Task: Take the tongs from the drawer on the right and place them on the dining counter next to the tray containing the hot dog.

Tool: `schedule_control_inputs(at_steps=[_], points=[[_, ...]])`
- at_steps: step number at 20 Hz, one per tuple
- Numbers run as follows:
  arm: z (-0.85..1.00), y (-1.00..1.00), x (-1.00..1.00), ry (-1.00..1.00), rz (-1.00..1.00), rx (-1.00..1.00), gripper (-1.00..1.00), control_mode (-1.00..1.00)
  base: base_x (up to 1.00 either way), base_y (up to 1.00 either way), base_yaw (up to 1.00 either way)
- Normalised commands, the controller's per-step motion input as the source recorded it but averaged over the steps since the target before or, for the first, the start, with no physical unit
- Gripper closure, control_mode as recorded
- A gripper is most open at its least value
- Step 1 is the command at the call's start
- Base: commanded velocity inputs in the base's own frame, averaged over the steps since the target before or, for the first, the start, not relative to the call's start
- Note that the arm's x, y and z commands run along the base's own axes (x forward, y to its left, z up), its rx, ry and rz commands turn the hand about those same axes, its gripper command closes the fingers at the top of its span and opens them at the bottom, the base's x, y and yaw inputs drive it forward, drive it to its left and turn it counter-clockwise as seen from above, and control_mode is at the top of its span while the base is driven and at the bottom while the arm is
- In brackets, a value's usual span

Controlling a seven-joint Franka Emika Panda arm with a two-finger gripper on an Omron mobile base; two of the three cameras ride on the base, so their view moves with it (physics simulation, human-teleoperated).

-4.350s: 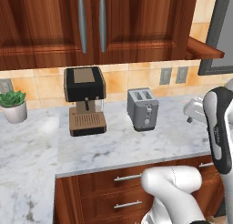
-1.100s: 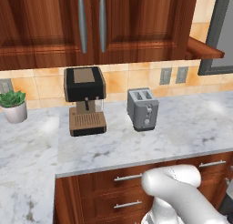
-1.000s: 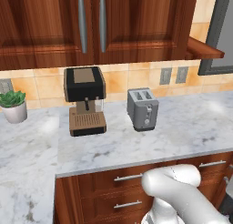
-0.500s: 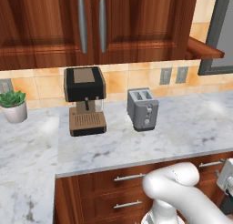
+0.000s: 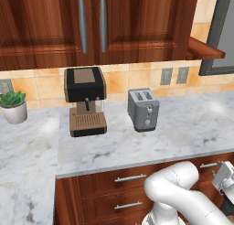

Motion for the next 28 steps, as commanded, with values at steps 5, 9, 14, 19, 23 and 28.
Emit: schedule_control_inputs(at_steps=[5, 9, 14, 19, 23, 28], points=[[-0.34, -0.26, 0.31, -0.07, 0.00, 0.00, -1.00, -1.00, 0.00, 0.00, 0.00], [-0.33, -0.31, 0.39, -0.04, 0.00, 0.00, -1.00, -1.00, 0.00, 0.00, 0.00], [-0.45, -0.24, 0.40, -0.01, 0.00, -0.02, -1.00, -1.00, 0.00, 0.00, 0.00], [-0.30, -0.21, 0.39, -0.01, 0.00, -0.02, -1.00, -1.00, 0.00, 0.00, 0.00], [-0.01, -0.16, 0.56, 0.00, 0.00, 0.00, -1.00, -1.00, 0.00, 0.00, 0.00], [0.01, -0.08, 0.10, -0.06, 0.00, 0.00, -1.00, -1.00, 0.00, 0.00, 0.00]])
